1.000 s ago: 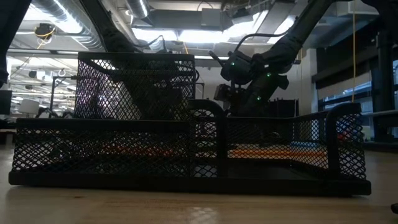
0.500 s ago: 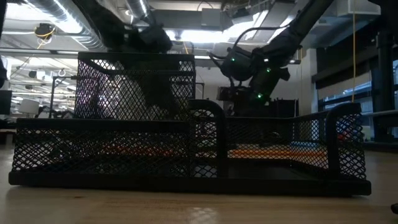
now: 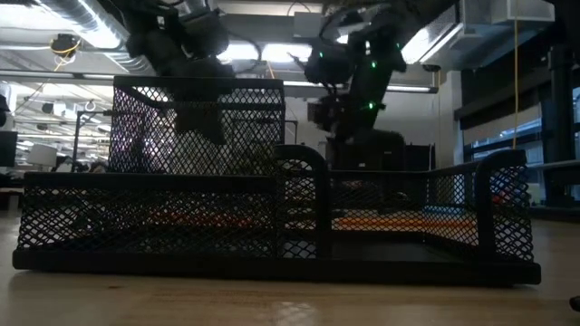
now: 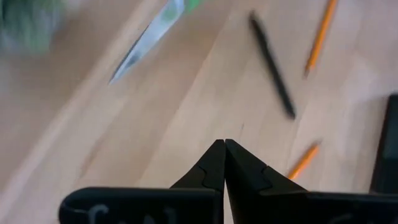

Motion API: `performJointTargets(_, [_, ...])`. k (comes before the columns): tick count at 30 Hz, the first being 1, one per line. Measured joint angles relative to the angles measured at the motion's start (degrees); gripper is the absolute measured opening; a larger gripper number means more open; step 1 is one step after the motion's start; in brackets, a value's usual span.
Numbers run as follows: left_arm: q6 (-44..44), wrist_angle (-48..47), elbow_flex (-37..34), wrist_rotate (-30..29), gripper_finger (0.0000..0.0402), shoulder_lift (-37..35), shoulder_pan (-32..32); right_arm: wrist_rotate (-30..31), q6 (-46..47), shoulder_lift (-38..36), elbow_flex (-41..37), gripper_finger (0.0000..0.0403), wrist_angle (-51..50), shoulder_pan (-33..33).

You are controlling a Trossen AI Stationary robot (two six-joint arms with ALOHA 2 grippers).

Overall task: Pick and place office supplies into organizer
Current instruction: Put the green scissors into the black desk organizer

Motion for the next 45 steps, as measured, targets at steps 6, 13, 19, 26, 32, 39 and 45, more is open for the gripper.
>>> performJointTargets(6, [-0.1,-8.8,0.0,-5.4,0.0004,0.0,0.0,3.5,0.1,-0.1,7.4,0.0029,-11.7,5.0])
performJointTargets(13, [1.5,-16.9,0.0,-14.3,0.0004,0.0,0.0,10.4,5.7,-0.1,18.9,0.0029,-26.8,13.3])
performJointTargets(19, [4.8,-18.8,0.0,-14.8,0.0004,0.0,0.0,15.5,12.2,-0.2,26.8,0.0029,-33.2,22.6])
performJointTargets(26, [7.7,-18.7,0.0,-16.2,0.0004,0.0,0.0,17.6,18.3,-0.2,30.9,0.0029,-37.3,32.9])
performJointTargets(32, [8.0,-18.6,0.0,-16.2,0.0004,0.0,0.0,22.5,22.7,4.0,36.5,0.0029,-43.9,38.1])
performJointTargets(39, [7.6,-18.5,0.0,-16.2,0.0004,0.0,0.0,22.6,22.5,13.4,49.8,0.0029,-53.8,38.8])
performJointTargets(45, [7.4,-18.5,0.0,-16.2,0.0004,0.0,0.0,23.2,21.3,16.6,58.9,0.0029,-53.9,40.9])
